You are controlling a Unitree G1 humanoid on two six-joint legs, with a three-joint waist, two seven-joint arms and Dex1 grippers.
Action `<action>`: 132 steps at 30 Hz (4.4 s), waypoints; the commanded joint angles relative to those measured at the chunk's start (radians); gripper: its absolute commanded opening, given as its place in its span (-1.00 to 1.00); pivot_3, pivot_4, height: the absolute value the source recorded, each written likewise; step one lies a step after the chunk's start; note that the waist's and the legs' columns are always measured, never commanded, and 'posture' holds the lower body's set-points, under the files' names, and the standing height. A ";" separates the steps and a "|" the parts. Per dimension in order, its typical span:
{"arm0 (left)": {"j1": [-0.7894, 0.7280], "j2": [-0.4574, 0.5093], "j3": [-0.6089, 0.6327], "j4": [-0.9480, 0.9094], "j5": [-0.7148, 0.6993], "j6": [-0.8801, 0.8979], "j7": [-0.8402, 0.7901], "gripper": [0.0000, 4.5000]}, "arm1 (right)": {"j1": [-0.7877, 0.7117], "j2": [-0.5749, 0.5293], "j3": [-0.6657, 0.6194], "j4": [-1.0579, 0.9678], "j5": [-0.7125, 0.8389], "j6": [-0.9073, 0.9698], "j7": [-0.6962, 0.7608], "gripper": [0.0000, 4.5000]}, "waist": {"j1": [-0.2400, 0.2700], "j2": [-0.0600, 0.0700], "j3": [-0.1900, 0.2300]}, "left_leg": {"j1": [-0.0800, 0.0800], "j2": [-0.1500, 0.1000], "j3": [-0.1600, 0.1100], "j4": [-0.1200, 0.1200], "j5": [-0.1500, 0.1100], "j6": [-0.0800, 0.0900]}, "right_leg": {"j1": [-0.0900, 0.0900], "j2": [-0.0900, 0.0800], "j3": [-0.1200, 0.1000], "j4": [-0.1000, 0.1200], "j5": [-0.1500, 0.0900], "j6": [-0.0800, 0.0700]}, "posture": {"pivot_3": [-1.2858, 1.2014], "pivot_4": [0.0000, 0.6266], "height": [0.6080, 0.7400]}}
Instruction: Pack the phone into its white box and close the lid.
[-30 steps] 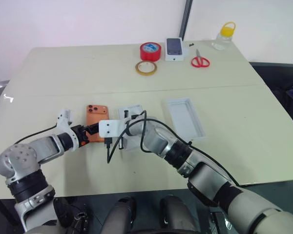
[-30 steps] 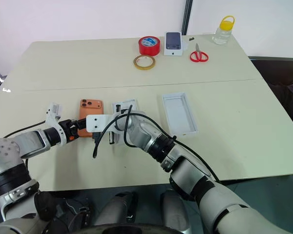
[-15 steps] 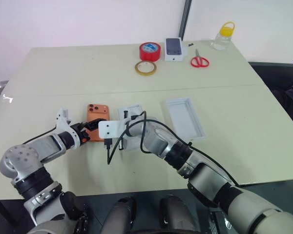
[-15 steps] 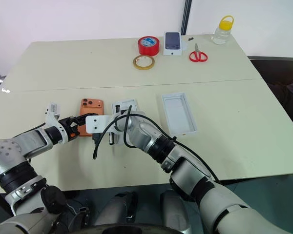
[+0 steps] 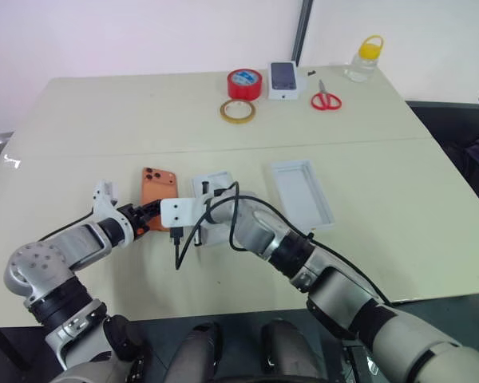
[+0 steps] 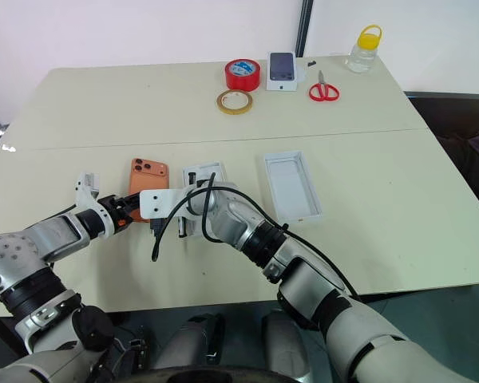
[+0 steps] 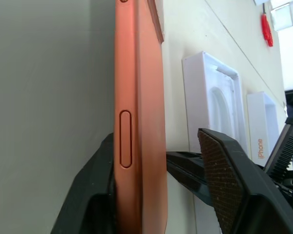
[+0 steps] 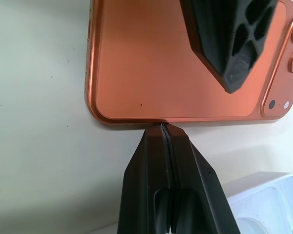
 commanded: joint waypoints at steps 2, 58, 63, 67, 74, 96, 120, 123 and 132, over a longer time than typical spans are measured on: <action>-0.005 -0.006 0.026 -0.031 -0.052 0.009 0.018 -0.02 | 0.007 0.010 0.007 -0.036 -0.001 -0.003 0.011 -1.00 | 0.000 0.000 0.000 | 0.000 0.000 0.000 0.000 0.000 0.000 | 0.000 0.000 0.000 0.000 0.000 0.000 | 0.03 -0.52 1.00; 0.231 -0.190 -0.508 -0.155 -0.860 -0.502 0.667 -0.40 | 0.257 -0.558 -0.369 -0.702 0.302 0.191 0.191 -1.00 | 0.034 -0.004 0.001 | -0.004 0.002 0.003 0.010 -0.005 0.002 | 0.001 0.002 0.002 -0.002 0.000 0.001 | 0.03 -0.52 1.00; 0.266 -0.107 -0.591 -0.181 -0.927 -0.575 0.673 0.72 | 0.252 -0.558 -0.360 -0.692 0.306 0.187 0.183 -1.00 | 0.035 -0.004 0.001 | -0.004 0.002 0.003 0.010 -0.005 0.002 | 0.001 0.002 0.002 -0.002 0.000 0.001 | 0.03 -0.52 1.00; 0.276 -0.024 -0.641 -0.205 -0.973 -0.619 0.657 0.97 | 0.253 -0.558 -0.356 -0.687 0.307 0.186 0.179 -1.00 | 0.033 -0.004 0.001 | -0.003 0.002 0.003 0.009 -0.005 0.002 | 0.001 0.002 0.002 -0.002 0.000 0.000 | 0.03 -0.52 1.00; 0.242 0.132 -0.689 -0.232 -0.996 -0.654 0.598 0.97 | 0.249 -0.556 -0.350 -0.672 0.306 0.182 0.172 -1.00 | 0.034 -0.004 0.001 | -0.003 0.002 0.003 0.009 -0.005 0.002 | 0.001 0.002 0.003 -0.002 0.000 0.000 | 0.03 -0.52 1.00; 0.214 0.653 -0.723 -0.230 -0.434 -0.670 0.123 -0.58 | 0.209 -0.539 -0.300 -0.566 0.257 0.256 0.125 -1.00 | 0.033 -0.001 0.002 | -0.003 0.002 0.003 0.007 -0.005 0.003 | 0.000 0.002 0.003 -0.003 0.000 0.000 | 0.03 -0.52 1.00; -0.118 0.461 -1.196 -0.031 0.340 -0.658 -0.514 -0.99 | 0.191 -0.488 -0.149 -0.581 0.156 0.275 0.126 -1.00 | 0.033 -0.001 0.003 | -0.004 0.001 0.003 0.006 -0.005 0.003 | 0.000 0.001 0.002 -0.003 0.000 0.000 | 0.03 -0.52 1.00; -0.147 0.413 -1.222 -0.021 0.382 -0.655 -0.545 -0.99 | 0.213 -0.508 -0.152 -0.618 0.157 0.286 0.139 -1.00 | 0.036 -0.001 0.003 | -0.004 0.001 0.003 0.007 -0.005 0.003 | 0.000 0.001 0.002 -0.003 0.000 0.000 | 0.03 -0.52 1.00; -0.239 0.250 -1.304 0.024 0.477 -0.662 -0.644 -0.99 | 0.301 -0.639 -0.211 -0.746 0.163 0.341 0.178 -1.00 | 0.042 -0.001 0.003 | -0.004 0.000 0.002 0.009 -0.006 0.004 | 0.002 0.000 0.001 -0.003 0.000 0.001 | 0.03 -0.52 1.00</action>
